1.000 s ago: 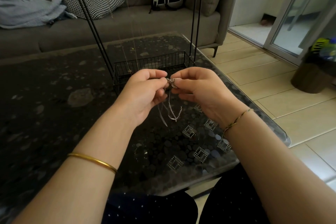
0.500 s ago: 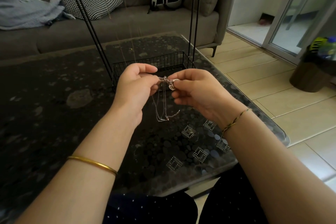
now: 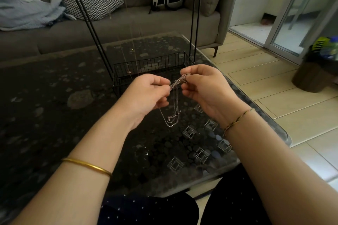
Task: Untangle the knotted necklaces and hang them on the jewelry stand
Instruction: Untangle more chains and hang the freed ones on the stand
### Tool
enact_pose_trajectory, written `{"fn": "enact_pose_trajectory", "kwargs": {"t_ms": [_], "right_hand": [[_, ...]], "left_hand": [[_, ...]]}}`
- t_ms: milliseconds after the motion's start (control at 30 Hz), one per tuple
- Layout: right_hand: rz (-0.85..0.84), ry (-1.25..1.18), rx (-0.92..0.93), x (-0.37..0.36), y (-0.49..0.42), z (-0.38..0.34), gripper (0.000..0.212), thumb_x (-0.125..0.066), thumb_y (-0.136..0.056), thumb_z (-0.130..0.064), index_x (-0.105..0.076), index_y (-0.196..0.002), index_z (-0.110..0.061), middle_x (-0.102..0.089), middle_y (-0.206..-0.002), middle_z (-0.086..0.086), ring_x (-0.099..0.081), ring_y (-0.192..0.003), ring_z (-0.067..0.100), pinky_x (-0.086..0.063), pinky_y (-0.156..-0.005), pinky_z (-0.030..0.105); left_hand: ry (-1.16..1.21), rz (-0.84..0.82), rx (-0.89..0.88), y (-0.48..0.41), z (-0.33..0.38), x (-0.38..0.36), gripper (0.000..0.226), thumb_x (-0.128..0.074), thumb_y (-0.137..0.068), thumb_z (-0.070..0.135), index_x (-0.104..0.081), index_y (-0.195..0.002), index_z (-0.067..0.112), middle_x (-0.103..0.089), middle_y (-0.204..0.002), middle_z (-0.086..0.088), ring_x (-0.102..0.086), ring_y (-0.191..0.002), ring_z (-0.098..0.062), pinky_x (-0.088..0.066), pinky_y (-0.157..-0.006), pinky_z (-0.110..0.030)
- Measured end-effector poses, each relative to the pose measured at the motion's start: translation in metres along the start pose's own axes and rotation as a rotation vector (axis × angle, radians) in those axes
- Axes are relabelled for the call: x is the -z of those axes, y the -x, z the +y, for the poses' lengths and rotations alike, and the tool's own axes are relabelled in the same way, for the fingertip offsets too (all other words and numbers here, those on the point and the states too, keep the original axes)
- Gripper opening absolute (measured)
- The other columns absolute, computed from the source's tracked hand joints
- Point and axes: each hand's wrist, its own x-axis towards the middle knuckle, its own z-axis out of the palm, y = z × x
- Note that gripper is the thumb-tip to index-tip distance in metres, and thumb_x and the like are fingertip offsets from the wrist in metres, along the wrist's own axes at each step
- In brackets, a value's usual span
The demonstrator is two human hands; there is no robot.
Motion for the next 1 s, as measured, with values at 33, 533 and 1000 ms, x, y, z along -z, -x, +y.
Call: {"fn": "enact_pose_trajectory", "kwargs": {"t_ms": [33,533,1000], "right_hand": [[-0.002,0.018,0.001,0.001,0.0,0.0,0.023,-0.041,-0.095,0.002,-0.058,-0.086,-0.012,-0.056,-0.078,0.003,-0.054,-0.064,0.009,-0.05,-0.064,0.025],[-0.101,-0.076,-0.031,-0.01,0.007,-0.002,0.028,-0.029,-0.092,0.007,-0.05,-0.081,-0.009,-0.052,-0.078,0.012,-0.058,-0.063,0.019,-0.056,-0.074,0.037],[-0.002,0.208,-0.076,-0.01,0.004,0.002,0.019,-0.057,-0.081,-0.001,-0.045,-0.071,-0.012,-0.044,-0.067,0.003,-0.039,-0.054,0.014,-0.034,-0.049,0.027]], "left_hand": [[-0.132,0.013,-0.048,0.0,-0.002,0.0,0.013,-0.057,-0.092,0.006,-0.062,-0.101,0.013,-0.062,-0.077,-0.001,-0.059,-0.066,-0.008,-0.056,-0.075,-0.031],[0.254,0.259,0.124,-0.007,0.002,-0.005,0.011,-0.051,-0.09,0.004,-0.056,-0.086,0.012,-0.065,-0.086,-0.003,-0.057,-0.072,-0.01,-0.051,-0.061,-0.024],[-0.906,0.46,-0.423,-0.003,-0.006,-0.013,0.006,-0.051,-0.093,0.01,-0.049,-0.097,0.014,-0.054,-0.087,0.0,-0.053,-0.082,-0.021,-0.047,-0.063,-0.038]]}}
